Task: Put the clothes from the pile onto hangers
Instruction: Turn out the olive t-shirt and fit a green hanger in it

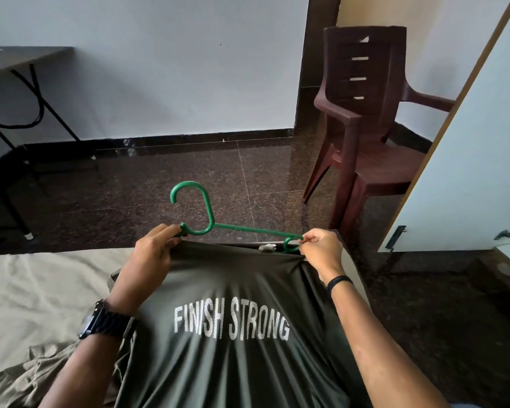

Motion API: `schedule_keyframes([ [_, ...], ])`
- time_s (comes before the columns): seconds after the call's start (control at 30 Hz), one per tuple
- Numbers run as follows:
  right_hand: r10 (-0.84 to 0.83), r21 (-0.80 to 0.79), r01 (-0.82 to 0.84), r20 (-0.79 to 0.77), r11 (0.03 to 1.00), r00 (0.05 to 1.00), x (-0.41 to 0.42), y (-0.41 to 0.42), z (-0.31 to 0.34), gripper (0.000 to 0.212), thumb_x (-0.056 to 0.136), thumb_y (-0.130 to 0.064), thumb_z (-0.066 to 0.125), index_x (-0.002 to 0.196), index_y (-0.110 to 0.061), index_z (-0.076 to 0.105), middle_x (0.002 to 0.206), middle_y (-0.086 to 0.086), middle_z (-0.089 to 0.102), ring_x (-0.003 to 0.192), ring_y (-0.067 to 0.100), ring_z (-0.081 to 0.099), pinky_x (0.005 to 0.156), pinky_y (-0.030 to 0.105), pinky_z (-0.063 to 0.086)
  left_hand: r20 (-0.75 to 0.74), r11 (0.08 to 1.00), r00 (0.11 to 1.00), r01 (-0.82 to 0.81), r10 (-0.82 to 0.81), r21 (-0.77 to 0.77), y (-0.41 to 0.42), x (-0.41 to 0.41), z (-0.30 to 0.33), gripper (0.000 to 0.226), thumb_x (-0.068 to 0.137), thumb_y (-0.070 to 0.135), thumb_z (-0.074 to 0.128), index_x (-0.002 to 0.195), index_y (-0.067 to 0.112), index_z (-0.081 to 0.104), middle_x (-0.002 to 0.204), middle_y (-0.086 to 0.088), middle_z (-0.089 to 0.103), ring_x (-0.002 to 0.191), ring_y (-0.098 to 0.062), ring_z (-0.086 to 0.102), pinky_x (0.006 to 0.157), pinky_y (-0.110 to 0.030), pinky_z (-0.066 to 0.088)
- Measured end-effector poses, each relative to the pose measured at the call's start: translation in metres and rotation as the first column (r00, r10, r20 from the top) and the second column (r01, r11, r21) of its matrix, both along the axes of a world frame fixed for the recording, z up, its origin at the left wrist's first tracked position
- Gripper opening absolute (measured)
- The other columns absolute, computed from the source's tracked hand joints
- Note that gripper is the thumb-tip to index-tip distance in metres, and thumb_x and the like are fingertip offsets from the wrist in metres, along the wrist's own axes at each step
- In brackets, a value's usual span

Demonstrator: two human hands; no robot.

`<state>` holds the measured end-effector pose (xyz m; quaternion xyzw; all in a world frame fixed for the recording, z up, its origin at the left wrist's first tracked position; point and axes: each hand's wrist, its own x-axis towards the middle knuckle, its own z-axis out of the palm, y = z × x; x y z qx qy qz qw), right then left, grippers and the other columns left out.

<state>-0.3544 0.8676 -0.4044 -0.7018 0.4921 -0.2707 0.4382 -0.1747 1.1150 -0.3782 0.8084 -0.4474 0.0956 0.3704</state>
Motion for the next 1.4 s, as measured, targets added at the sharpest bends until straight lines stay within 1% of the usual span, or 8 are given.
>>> schedule_keyframes([
  [0.17, 0.082, 0.067, -0.081, -0.023, 0.994, 0.996, -0.01, -0.012, 0.022, 0.036, 0.068, 0.011, 0.055, 0.058, -0.021, 0.069, 0.058, 0.002, 0.066, 0.061, 0.015, 0.062, 0.063, 0.028, 0.059, 0.133, 0.989, 0.991, -0.014, -0.006, 0.144, -0.002, -0.01, 0.005, 0.039, 0.082, 0.001, 0.041, 0.111, 0.009, 0.066, 0.087, -0.004, 0.058, 0.076, -0.033, 0.063, 0.067, -0.045, 0.053],
  [0.37, 0.344, -0.078, -0.363, -0.189, 0.928, 0.92, -0.015, -0.009, 0.047, 0.02, 0.077, -0.004, 0.064, 0.075, -0.022, 0.072, 0.061, -0.004, 0.063, 0.064, 0.008, 0.057, 0.066, 0.019, 0.045, 0.089, 0.992, 0.993, -0.083, 0.074, 0.097, -0.021, -0.025, 0.017, 0.023, 0.09, 0.007, 0.059, 0.11, 0.013, 0.066, 0.095, -0.004, 0.062, 0.085, -0.033, 0.063, 0.07, -0.045, 0.051],
  [0.7, 0.418, -0.328, -0.425, -0.096, 0.844, 0.903, -0.032, 0.003, 0.082, 0.023, 0.078, 0.001, 0.059, 0.077, -0.021, 0.067, 0.08, 0.002, 0.067, 0.073, 0.007, 0.061, 0.071, 0.017, 0.044, 0.072, 0.993, 0.993, -0.103, 0.098, 0.059, -0.05, -0.051, 0.051, 0.016, 0.091, 0.018, 0.058, 0.104, 0.02, 0.066, 0.098, 0.003, 0.063, 0.091, -0.03, 0.062, 0.075, -0.045, 0.049],
  [0.87, 0.477, -0.751, -0.369, -0.083, 0.547, 0.875, -0.042, 0.03, 0.085, 0.018, 0.078, 0.005, 0.059, 0.082, -0.01, 0.068, 0.083, 0.0, 0.064, 0.077, 0.01, 0.059, 0.073, 0.022, 0.048, 0.092, 0.995, 0.992, -0.09, 0.086, 0.049, -0.057, -0.063, 0.068, 0.02, 0.095, 0.021, 0.054, 0.112, 0.022, 0.064, 0.103, 0.006, 0.061, 0.092, -0.025, 0.061, 0.075, -0.042, 0.049],
  [1.0, 0.554, -0.533, -0.672, -0.392, 0.514, 0.735, -0.045, 0.039, 0.071, 0.031, 0.089, -0.008, 0.053, 0.118, -0.012, 0.062, 0.116, 0.002, 0.063, 0.107, 0.014, 0.058, 0.094, 0.018, 0.04, 0.108, 0.995, 0.99, -0.092, 0.087, 0.035, -0.055, -0.07, 0.074, 0.022, 0.095, 0.021, 0.054, 0.113, 0.022, 0.064, 0.102, 0.006, 0.06, 0.09, -0.025, 0.061, 0.071, -0.041, 0.049],
  [1.13, 0.496, -0.362, -0.821, -0.663, 0.442, 0.56, -0.04, 0.041, 0.07, 0.033, 0.089, -0.021, 0.052, 0.119, -0.012, 0.061, 0.121, 0.009, 0.056, 0.119, 0.023, 0.05, 0.101, 0.027, 0.037, 0.15, 0.994, 0.983, -0.112, 0.109, 0.012, -0.05, -0.076, 0.075, 0.02, 0.094, 0.02, 0.055, 0.11, 0.023, 0.066, 0.099, 0.006, 0.061, 0.085, -0.028, 0.063, 0.067, -0.042, 0.049],
  [1.27, 0.519, -0.23, -0.852, -0.709, 0.47, 0.478, -0.033, 0.044, 0.081, 0.029, 0.083, -0.021, 0.054, 0.11, -0.013, 0.061, 0.104, 0.009, 0.063, 0.098, 0.026, 0.062, 0.085, 0.038, 0.053, 0.175, 0.995, 0.979, -0.101, 0.103, -0.021, -0.045, -0.081, 0.077, 0.02, 0.094, 0.018, 0.056, 0.11, 0.021, 0.066, 0.098, 0.005, 0.061, 0.083, -0.027, 0.064, 0.064, -0.042, 0.051],
  [1.4, 0.479, -0.277, -0.835, -0.715, 0.475, 0.51, -0.028, 0.044, 0.085, 0.033, 0.083, -0.016, 0.055, 0.116, -0.012, 0.055, 0.115, 0.008, 0.052, 0.106, 0.025, 0.055, 0.089, 0.033, 0.047, 0.225, 0.997, 0.972, -0.066, 0.074, -0.043, -0.043, -0.082, 0.08, 0.02, 0.093, 0.014, 0.058, 0.11, 0.018, 0.067, 0.096, 0.005, 0.061, 0.079, -0.027, 0.064, 0.058, -0.039, 0.05],
])
